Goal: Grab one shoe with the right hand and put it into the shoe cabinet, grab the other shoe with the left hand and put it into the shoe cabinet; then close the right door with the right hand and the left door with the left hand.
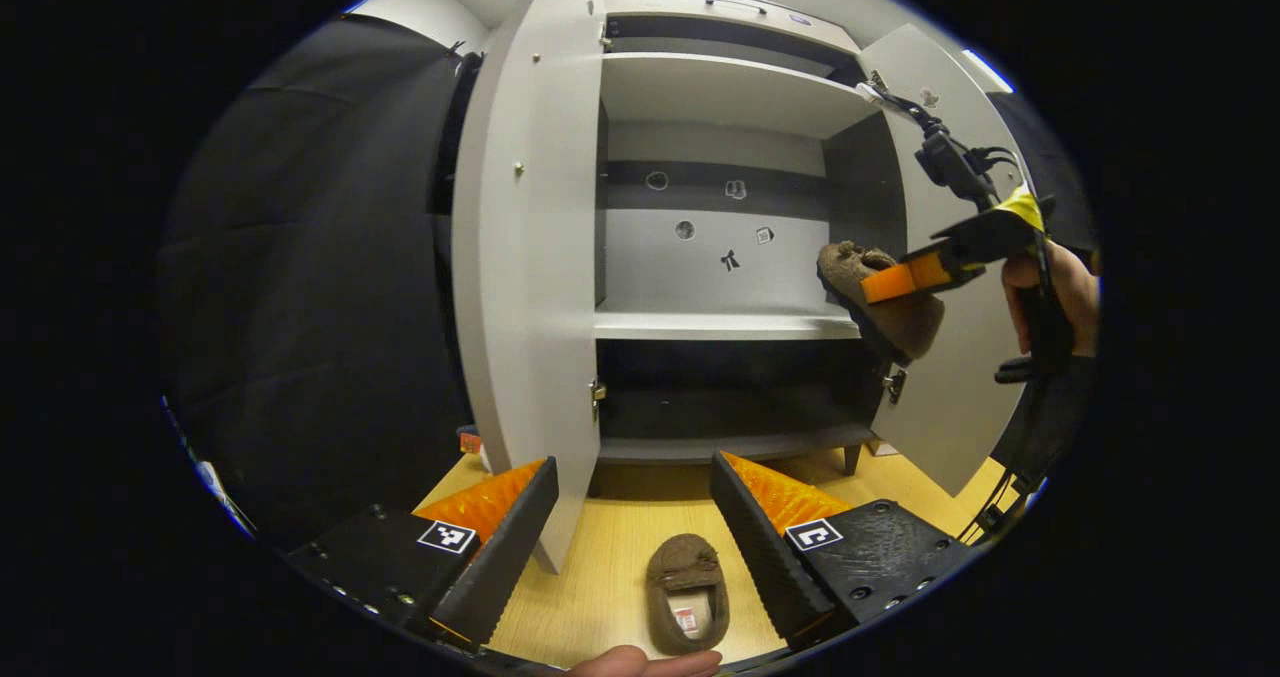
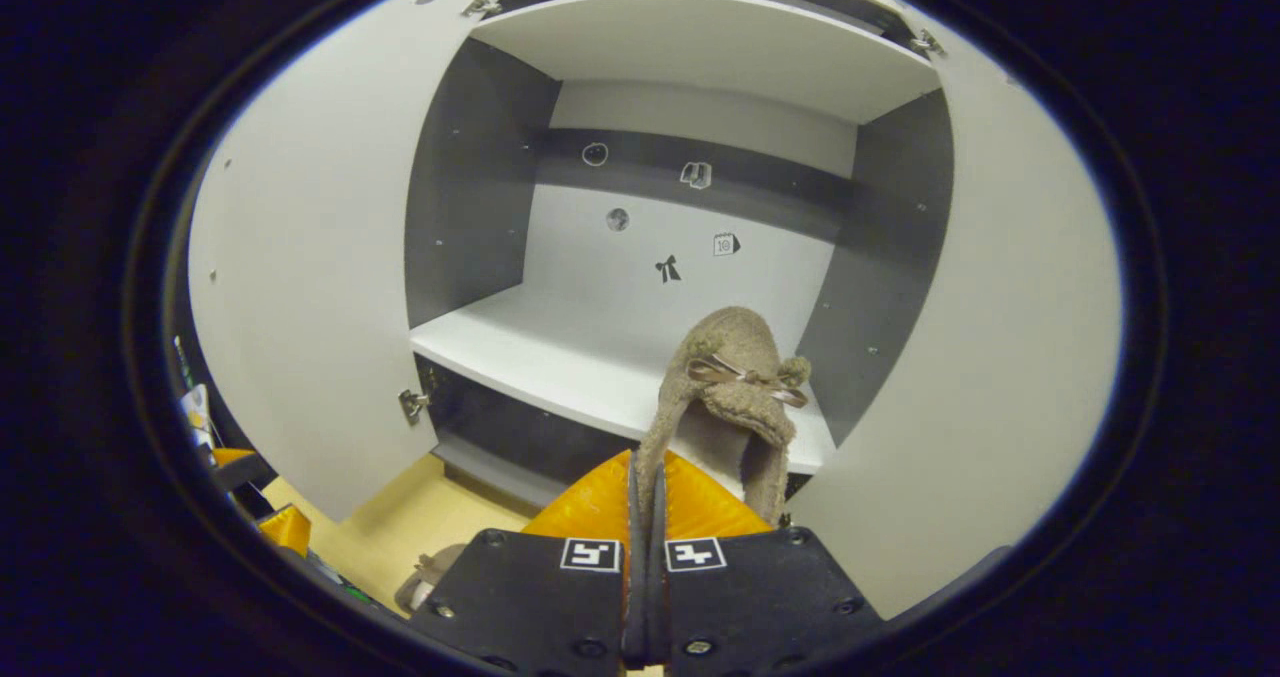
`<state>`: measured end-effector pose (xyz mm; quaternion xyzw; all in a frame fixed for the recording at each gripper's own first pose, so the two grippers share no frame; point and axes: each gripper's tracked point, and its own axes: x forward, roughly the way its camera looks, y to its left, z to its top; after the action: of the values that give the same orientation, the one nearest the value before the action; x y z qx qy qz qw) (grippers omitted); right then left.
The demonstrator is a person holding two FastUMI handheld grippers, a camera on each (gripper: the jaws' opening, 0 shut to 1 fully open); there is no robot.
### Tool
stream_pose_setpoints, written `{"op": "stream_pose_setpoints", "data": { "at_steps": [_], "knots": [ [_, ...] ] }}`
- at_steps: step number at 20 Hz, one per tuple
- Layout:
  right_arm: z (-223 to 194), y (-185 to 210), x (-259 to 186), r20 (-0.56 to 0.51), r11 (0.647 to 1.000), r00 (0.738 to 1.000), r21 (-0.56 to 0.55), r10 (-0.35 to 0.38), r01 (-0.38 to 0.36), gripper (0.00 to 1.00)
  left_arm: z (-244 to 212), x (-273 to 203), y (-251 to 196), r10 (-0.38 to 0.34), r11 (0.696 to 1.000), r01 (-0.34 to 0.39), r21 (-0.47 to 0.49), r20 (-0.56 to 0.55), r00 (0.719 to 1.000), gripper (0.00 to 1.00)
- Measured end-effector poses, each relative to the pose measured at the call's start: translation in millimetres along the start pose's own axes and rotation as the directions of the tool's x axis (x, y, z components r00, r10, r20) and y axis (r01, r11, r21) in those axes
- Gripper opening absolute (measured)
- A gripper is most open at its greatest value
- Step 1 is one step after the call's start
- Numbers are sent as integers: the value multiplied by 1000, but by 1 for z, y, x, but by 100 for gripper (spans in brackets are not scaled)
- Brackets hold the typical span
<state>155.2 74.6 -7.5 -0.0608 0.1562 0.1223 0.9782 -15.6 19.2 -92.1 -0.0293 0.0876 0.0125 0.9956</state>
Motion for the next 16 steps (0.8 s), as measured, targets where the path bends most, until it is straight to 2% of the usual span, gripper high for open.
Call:
{"op": "stream_pose_setpoints", "data": {
  "at_steps": [4, 9, 13, 16],
  "knots": [
    [23, -11, 62, -10, 999, 1000, -42, -14, 13, 4, -11, -11, 23, 74, 997, -74, -4, -28, 997, 96],
    [51, -28, 124, -18, 999, 999, -38, -27, 27, 4, -17, -19, 42, 140, 990, -141, -23, -51, 989, 96],
    [50, -28, 145, -47, 997, 998, -69, -36, 32, 4, -22, -21, 51, 179, 983, -182, -36, -69, 981, 96],
    [50, -31, 146, -51, 997, 998, -68, -45, 41, 4, -24, -19, 49, 177, 982, -181, -49, -80, 981, 96]
  ]
}}
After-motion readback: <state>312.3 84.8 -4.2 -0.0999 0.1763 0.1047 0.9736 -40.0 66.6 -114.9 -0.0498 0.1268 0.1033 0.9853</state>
